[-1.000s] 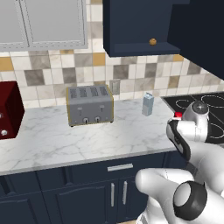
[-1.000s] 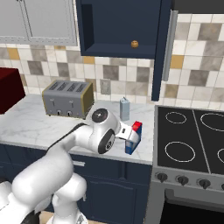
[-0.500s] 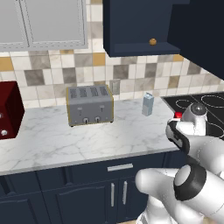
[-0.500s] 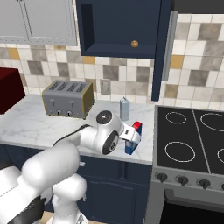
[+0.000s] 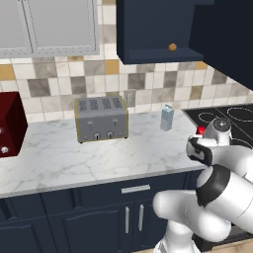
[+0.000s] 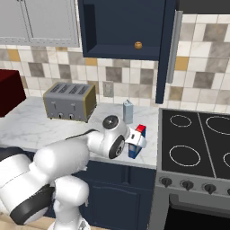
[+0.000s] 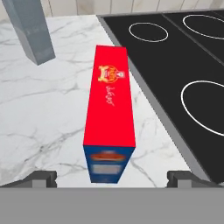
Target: Pick the boxed food and boxed food from the counter and place them in the cabinets closest to them.
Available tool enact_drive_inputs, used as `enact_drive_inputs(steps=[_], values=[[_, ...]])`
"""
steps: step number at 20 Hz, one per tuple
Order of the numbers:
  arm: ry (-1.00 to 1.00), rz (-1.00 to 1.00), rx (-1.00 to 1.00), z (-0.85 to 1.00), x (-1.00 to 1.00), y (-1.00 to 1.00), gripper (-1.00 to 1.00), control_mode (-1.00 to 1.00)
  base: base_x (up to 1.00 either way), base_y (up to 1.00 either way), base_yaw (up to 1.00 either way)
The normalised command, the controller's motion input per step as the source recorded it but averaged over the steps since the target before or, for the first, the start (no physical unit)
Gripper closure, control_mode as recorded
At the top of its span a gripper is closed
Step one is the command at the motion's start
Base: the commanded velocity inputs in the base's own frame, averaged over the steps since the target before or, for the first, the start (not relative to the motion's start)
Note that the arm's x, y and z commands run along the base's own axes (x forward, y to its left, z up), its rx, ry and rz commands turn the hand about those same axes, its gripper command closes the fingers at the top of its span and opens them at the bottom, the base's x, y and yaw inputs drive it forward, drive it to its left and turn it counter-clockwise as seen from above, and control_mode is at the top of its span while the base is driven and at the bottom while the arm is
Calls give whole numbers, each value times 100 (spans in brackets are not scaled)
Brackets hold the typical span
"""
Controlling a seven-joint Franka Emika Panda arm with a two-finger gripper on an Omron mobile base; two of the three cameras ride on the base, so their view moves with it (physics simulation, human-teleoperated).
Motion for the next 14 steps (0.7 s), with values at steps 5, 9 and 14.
enact_drive_inputs(steps=[5,9,14], values=[[0,0,0,-15,18,-6,-100,-100,0,0,0],[0,0,0,-14,16,-8,-100,-100,0,0,0],[0,0,0,-12,14,-6,-100,-100,0,0,0]])
